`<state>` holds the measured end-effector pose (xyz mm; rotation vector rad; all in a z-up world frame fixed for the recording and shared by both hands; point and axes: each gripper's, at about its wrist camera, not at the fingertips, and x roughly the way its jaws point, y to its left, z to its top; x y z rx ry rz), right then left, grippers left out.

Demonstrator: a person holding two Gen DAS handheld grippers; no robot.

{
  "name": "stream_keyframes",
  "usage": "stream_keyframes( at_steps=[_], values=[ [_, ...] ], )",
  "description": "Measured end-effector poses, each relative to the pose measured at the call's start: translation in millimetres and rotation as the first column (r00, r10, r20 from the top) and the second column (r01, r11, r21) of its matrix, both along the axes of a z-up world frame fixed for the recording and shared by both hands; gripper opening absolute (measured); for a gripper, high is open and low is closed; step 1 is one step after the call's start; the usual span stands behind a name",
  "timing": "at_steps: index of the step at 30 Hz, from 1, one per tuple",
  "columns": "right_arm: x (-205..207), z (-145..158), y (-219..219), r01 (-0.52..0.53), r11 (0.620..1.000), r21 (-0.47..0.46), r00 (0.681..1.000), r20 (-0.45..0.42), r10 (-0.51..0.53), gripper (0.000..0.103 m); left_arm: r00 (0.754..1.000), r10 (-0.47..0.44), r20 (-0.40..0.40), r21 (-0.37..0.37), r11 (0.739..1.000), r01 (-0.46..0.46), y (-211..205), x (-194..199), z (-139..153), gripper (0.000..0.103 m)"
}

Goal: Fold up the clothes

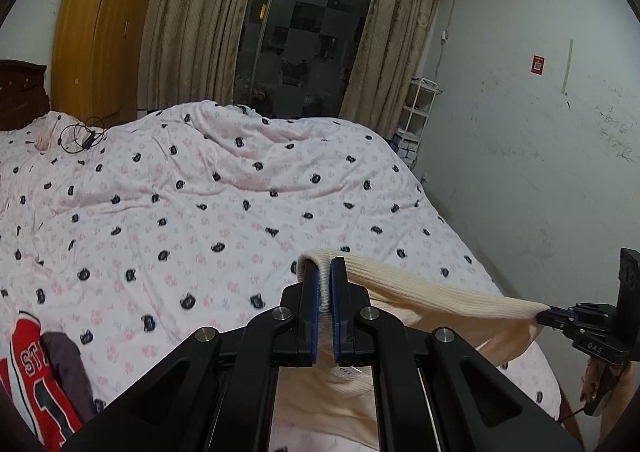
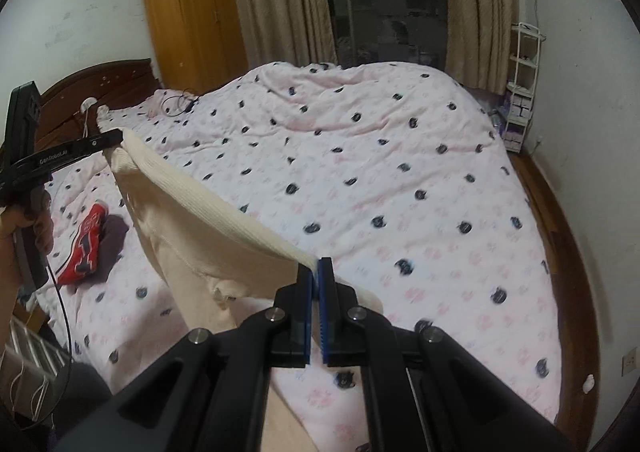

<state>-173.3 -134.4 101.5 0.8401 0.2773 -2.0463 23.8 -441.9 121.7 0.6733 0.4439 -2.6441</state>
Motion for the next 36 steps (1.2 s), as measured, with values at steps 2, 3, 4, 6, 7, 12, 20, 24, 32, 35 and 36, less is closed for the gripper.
stream_keyframes(
  at_steps=[2, 3, 4, 6, 7, 12, 20, 24, 32, 35, 36],
  values=[
    [-4.9, 5.9, -3.2, -0.001, 1.000, -0.004, 1.000, -0.001, 0.001, 0.004, 1.000, -0.006, 0.001, -0.008, 1.000, 0.006, 2.1, 0.9, -0.4, 0.004],
    [-5.3, 7.4, -4.9, -0.005, 1.000, -0.003, 1.000, 0.000, 0.005, 0.004, 1.000, -0.008, 0.002, -0.012, 1.000, 0.008, 3.1, 1.3, -0.7, 0.004],
    [-4.0, 7.9, -6.0, -0.015, 1.000, -0.003, 1.000, 0.002, 0.015, 0.004, 1.000, -0.011, 0.002, -0.016, 1.000, 0.011, 4.2, 1.8, -0.9, 0.004],
    [5.6, 3.4, -6.0, -0.049, 0.999, 0.002, 0.999, 0.012, 0.049, 0.004, 1.000, -0.022, 0.021, -0.022, 1.000, 0.022, 6.0, 10.8, -10.3, 0.004],
    [11.7, -1.2, -6.5, -0.068, 0.998, 0.008, 0.997, 0.021, 0.068, 0.004, 0.999, -0.026, 0.032, -0.021, 0.999, 0.026, 5.2, 14.7, -15.6, 0.004],
    [56.2, -46.3, -8.3, -0.182, 0.982, 0.052, 0.979, 0.107, 0.175, 0.004, 0.993, -0.040, 0.115, 0.035, 0.999, 0.036, 0.2, 64.6, -64.4, 0.004],
    [144.3, -131.0, -13.8, -0.388, 0.913, 0.124, 0.897, 0.279, 0.343, 0.004, 0.961, -0.088, 0.262, 0.136, 0.989, 0.054, 17.6, 147.9, -135.5, 0.004],
    [185.4, -167.3, -16.0, -0.476, 0.865, 0.155, 0.846, 0.350, 0.403, 0.004, 0.945, -0.116, 0.307, 0.190, 0.980, 0.059, 30.7, 169.5, -158.5, 0.004],
    [222.6, -204.9, -11.4, -0.562, 0.803, 0.198, 0.783, 0.442, 0.438, 0.004, 0.916, -0.153, 0.371, 0.274, 0.960, 0.049, 46.6, 200.4, -195.5, 0.004],
    [222.5, -207.3, -4.9, -0.565, 0.797, 0.216, 0.780, 0.457, 0.429, 0.004, 0.911, -0.154, 0.382, 0.290, 0.956, 0.040, 47.8, 205.8, -203.5, 0.005],
    [222.4, -208.1, -2.8, -0.566, 0.794, 0.222, 0.778, 0.462, 0.425, 0.004, 0.910, -0.154, 0.386, 0.296, 0.955, 0.037, 48.3, 207.7, -206.2, 0.005]
  ],
)
